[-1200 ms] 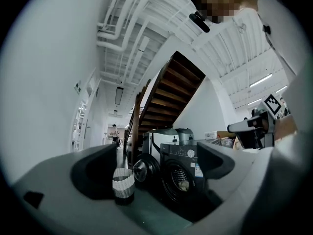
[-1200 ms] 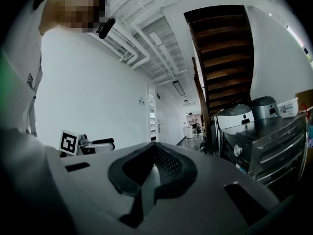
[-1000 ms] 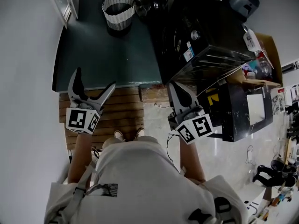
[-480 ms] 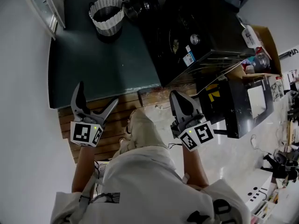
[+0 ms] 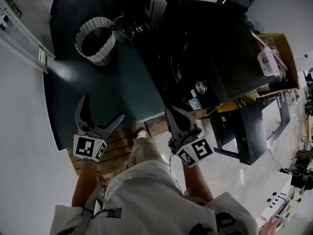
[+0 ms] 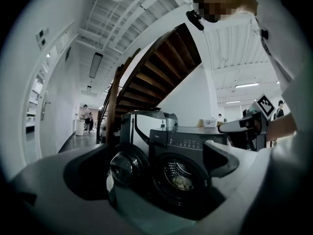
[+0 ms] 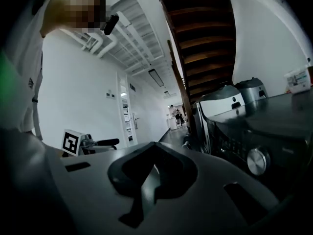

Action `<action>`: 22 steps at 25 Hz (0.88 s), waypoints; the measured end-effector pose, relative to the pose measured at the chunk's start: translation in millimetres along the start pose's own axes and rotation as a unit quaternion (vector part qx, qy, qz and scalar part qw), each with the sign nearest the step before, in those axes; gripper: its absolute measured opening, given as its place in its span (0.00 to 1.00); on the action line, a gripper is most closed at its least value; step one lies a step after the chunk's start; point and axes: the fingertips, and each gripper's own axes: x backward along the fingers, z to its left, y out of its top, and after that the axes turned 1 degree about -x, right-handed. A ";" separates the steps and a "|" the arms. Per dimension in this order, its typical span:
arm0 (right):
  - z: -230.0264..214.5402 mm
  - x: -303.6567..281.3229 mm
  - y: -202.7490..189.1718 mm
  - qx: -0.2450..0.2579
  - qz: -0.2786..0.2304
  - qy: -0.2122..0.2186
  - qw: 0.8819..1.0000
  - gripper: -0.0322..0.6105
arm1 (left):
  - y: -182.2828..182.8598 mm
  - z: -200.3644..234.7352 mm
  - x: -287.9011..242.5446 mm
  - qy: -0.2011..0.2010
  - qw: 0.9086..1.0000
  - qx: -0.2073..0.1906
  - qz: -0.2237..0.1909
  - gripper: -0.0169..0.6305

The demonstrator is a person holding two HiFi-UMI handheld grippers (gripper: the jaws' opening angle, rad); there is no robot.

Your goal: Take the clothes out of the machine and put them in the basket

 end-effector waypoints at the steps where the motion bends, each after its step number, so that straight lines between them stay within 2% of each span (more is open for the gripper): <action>1: -8.1 -12.1 15.5 0.001 -0.002 0.002 1.000 0.07 | 16.9 3.1 -23.9 -0.011 1.000 -0.008 -0.005 0.91; 4: -29.0 -34.3 56.0 0.000 -0.013 -0.005 1.000 0.07 | 63.2 7.2 -77.1 -0.044 0.998 -0.030 -0.019 0.90; 8: -58.2 -45.4 93.8 -0.007 -0.031 -0.036 0.999 0.07 | 95.4 17.1 -121.8 -0.078 0.996 -0.048 -0.013 0.91; 11: -81.0 -59.5 106.5 -0.014 -0.042 -0.070 0.997 0.07 | 102.0 29.1 -156.9 -0.109 0.993 -0.050 -0.010 0.91; 15: -104.5 -94.9 110.4 -0.021 -0.045 -0.121 0.991 0.07 | 91.5 47.8 -204.3 -0.165 0.986 -0.039 -0.012 0.90; 19: -122.8 -142.2 112.6 -0.037 -0.045 -0.198 0.979 0.07 | 76.0 79.0 -263.3 -0.248 0.968 -0.024 -0.013 0.90; 22: -140.8 -168.9 116.9 -0.065 -0.039 -0.285 0.956 0.07 | 67.2 97.6 -309.4 -0.327 0.945 -0.005 0.001 0.90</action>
